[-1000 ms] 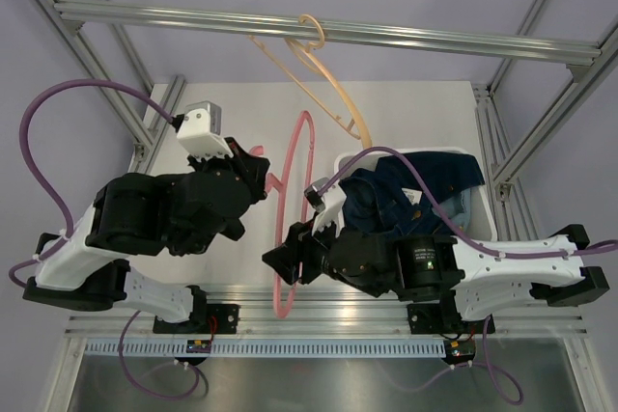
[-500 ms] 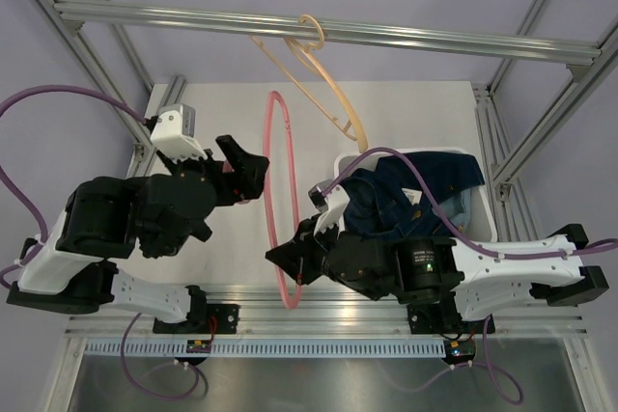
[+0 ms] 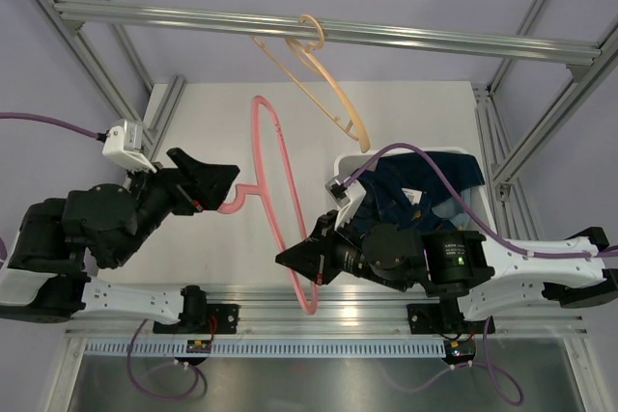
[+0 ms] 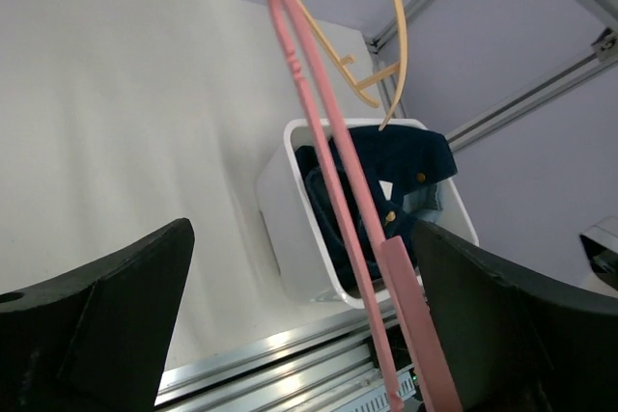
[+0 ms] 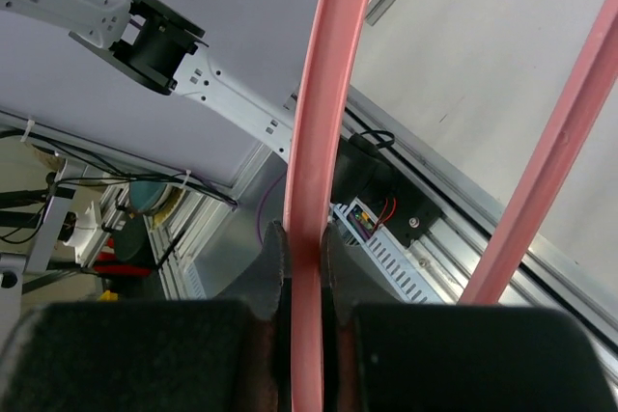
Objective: Remove the skirt from the hanger
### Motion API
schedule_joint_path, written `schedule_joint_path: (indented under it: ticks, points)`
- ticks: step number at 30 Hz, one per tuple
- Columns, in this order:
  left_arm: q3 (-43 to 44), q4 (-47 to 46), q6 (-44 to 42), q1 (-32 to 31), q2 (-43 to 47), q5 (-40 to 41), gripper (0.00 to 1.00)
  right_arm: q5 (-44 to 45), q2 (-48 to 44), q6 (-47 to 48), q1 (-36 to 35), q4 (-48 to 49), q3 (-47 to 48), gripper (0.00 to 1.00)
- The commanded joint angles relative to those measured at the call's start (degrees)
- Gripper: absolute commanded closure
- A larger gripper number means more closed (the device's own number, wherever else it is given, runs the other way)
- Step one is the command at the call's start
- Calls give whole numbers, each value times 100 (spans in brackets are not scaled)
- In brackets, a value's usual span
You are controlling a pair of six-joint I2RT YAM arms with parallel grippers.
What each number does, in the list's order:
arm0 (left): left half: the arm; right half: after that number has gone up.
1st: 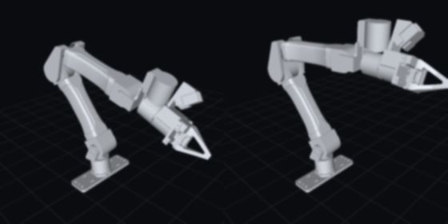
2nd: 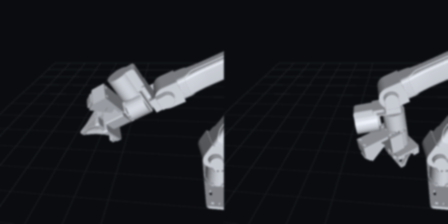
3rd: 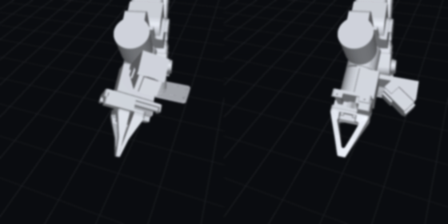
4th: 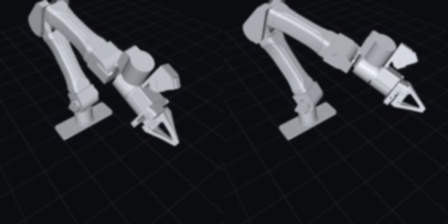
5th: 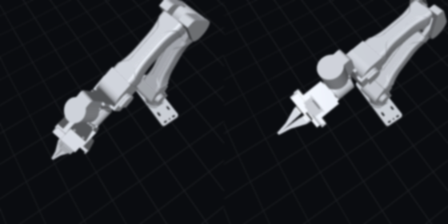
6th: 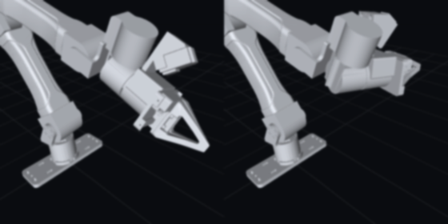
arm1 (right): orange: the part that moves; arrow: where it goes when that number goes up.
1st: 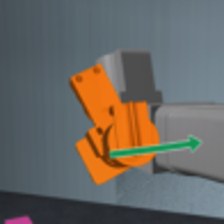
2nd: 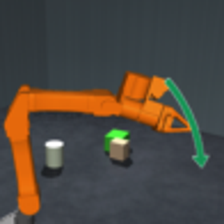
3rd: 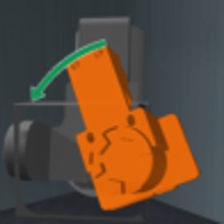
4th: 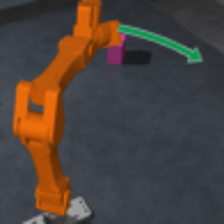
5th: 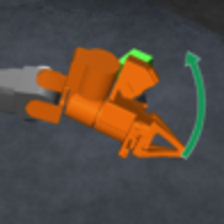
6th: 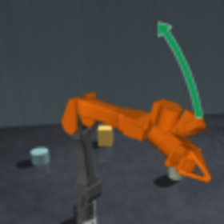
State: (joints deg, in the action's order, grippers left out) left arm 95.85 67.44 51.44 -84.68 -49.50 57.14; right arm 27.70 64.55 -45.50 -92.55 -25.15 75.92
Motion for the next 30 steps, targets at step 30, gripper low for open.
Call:
schedule_joint_path:
  ticks: [30]
  points:
    - [-471,-1595,-1515,31,678,-459,1,-4844,1884,-1425,3673,1422,1812,100]
